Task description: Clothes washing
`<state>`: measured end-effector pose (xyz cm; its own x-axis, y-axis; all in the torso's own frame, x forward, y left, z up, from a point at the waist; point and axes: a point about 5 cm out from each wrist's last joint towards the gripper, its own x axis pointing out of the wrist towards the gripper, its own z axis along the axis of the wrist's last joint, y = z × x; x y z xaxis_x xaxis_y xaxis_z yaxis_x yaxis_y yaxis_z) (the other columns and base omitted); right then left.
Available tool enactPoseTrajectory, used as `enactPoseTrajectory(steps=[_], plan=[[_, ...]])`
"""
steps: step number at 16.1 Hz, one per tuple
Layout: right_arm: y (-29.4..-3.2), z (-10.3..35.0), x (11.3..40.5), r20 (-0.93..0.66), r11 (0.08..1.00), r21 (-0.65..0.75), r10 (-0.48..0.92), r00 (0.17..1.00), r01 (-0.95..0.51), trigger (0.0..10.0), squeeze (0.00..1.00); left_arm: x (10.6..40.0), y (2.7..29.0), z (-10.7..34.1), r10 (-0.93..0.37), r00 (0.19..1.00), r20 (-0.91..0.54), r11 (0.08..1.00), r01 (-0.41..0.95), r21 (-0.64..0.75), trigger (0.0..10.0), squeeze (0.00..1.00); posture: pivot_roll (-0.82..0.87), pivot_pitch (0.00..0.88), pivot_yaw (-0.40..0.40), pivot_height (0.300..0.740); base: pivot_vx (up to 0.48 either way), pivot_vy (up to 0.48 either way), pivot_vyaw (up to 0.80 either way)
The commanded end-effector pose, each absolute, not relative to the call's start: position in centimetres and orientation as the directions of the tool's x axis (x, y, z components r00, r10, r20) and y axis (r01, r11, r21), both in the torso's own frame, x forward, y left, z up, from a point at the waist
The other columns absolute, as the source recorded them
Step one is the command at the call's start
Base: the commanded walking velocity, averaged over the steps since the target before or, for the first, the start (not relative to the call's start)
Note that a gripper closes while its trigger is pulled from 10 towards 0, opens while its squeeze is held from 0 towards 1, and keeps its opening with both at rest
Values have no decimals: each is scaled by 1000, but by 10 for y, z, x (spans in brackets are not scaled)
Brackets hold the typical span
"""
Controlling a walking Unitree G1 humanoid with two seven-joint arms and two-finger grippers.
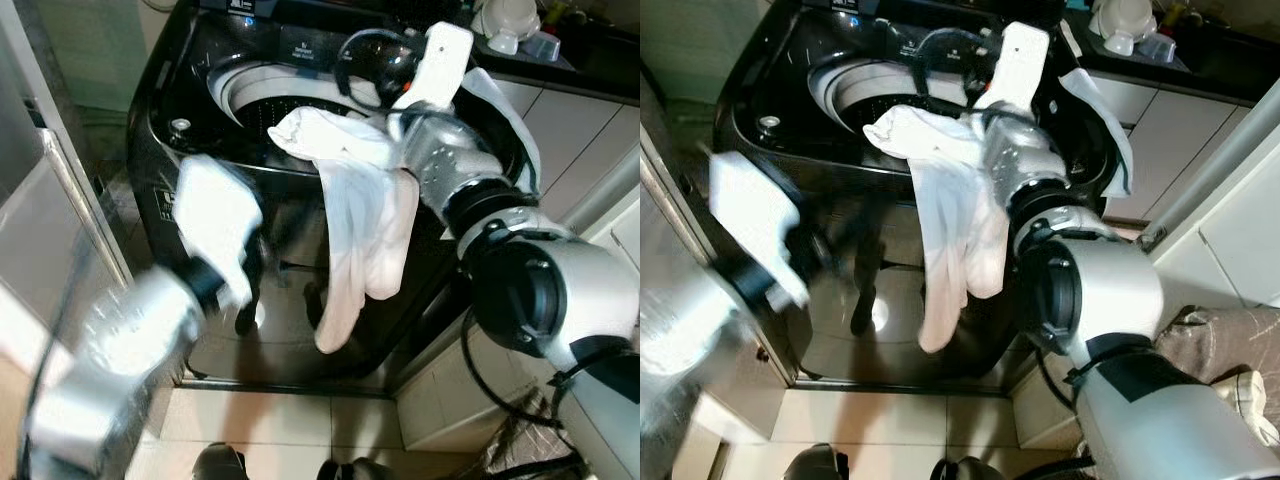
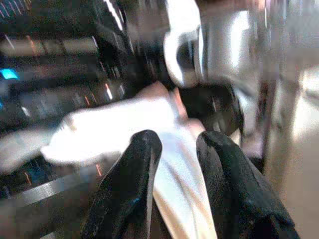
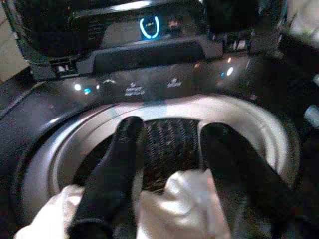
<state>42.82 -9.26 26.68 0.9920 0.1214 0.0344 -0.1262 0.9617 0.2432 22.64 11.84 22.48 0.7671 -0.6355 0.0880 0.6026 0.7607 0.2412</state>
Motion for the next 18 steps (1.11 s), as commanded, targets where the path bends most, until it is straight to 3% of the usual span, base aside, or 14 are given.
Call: enactPoseTrajectory(steps=[1, 6, 7, 13, 16, 18], plan=[[-99, 285, 430, 99, 975, 189, 101, 990, -118, 10000, 1000, 224, 114, 228, -654, 749, 102, 745, 615, 259, 10000, 0, 260, 72, -156, 740, 0, 0, 0], [-110, 323, 427, 305, 999, -46, 19, 952, -5, 10000, 1000, 223, 119, 225, -628, 770, 113, 767, 587, 258, 10000, 0, 278, 53, -163, 740, 0, 0, 0], [-110, 327, 425, 357, 996, -93, 33, 934, 1, 10000, 0, 224, 120, 225, -615, 779, 121, 777, 574, 258, 10000, 0, 276, 50, -165, 740, 0, 0, 0], [-125, 291, 401, 574, 994, -90, 99, 813, -57, 10000, 0, 222, 121, 224, -590, 793, 152, 798, 545, 255, 10000, 0, 197, 66, -146, 740, 0, 0, 0], [-121, 191, 360, 417, 990, -51, 140, 898, -131, 10000, 0, 221, 116, 224, -530, 819, 220, 829, 444, 341, 10000, 0, 160, 116, -88, 740, 0, 0, 0], [-115, 166, 347, 350, 982, -30, 186, 918, -188, 10000, 0, 217, 115, 226, -531, 818, 221, 829, 449, 332, 10000, 0, 179, 154, -72, 740, 0, 0, 0]])
